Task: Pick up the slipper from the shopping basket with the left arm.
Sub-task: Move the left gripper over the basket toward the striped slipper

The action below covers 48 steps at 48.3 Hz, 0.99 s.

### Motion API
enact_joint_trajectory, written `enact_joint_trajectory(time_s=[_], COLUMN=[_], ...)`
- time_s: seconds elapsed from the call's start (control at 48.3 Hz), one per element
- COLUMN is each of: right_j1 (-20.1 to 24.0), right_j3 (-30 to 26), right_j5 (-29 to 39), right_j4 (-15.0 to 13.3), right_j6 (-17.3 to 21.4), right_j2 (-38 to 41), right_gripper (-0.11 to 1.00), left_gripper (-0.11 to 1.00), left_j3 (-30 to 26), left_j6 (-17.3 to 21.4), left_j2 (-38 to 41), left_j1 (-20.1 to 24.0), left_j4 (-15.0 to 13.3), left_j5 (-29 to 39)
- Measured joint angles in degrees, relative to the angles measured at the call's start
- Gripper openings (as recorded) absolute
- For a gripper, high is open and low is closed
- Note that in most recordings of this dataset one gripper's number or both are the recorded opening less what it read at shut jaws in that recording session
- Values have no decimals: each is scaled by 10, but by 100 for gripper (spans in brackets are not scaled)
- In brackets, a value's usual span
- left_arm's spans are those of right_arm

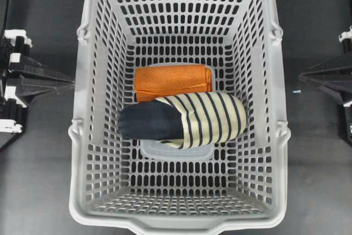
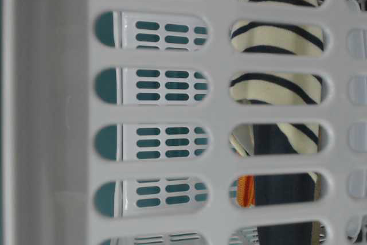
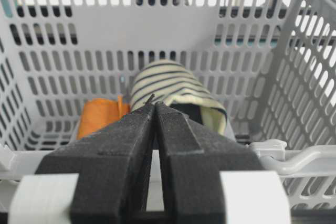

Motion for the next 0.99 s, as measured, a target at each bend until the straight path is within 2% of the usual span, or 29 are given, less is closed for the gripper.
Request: enact_joint_trajectory(time_s=[0.083,0.145,0.269,0.435,0.642,0.725,0.912,0.953,0.995], right_j1=[0,0,4,4,4,4,4,4,4], right_j3=[0,0,0,0,-4,-4,-10,-11,-11], right_j5=[0,0,12,38,63,79,117,120,122], right_j4=[0,1,2,5,7,8,9,9,10], right_j6=[1,4,11,11,11,11,15,20,25], right_j2=[0,-2,-13,-25,-40,-47,-60,-62,-62], right_gripper=[0,0,0,0,2,15,69,77,80], left_gripper=[0,0,0,0,0,0,0,1,2], left_j3=[-11,-55,-137,-246,-346,-387,-473,-496,-513], left_j6=[-11,-10,-12,-9,-11,-13,-15,-11,-16], left_j2=[4,21,59,149,268,320,410,432,449], left_j1=[-2,-7,-13,-22,-32,-35,-38,-38,-38], left_j4=[7,18,21,22,22,22,22,22,22], left_j5=[18,62,162,273,352,386,463,483,503])
